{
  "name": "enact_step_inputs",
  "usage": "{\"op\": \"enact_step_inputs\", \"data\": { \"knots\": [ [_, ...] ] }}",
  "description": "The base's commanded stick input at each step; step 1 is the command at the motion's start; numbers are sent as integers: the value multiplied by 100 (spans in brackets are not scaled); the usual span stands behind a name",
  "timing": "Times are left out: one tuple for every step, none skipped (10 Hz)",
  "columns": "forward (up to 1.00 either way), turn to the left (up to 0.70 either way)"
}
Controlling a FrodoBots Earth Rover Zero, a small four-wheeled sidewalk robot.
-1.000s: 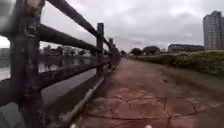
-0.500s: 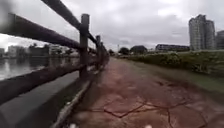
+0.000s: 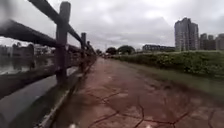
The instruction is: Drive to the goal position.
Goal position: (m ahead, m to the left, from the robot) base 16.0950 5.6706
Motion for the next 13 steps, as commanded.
{"op": "enact_step_inputs", "data": {
  "knots": [
    [85,1],
    [85,1],
    [85,1],
    [85,1],
    [85,1],
    [85,1],
    [85,1],
    [85,1],
    [85,1],
    [85,1],
    [85,1],
    [85,1],
    [85,1]
  ]
}}
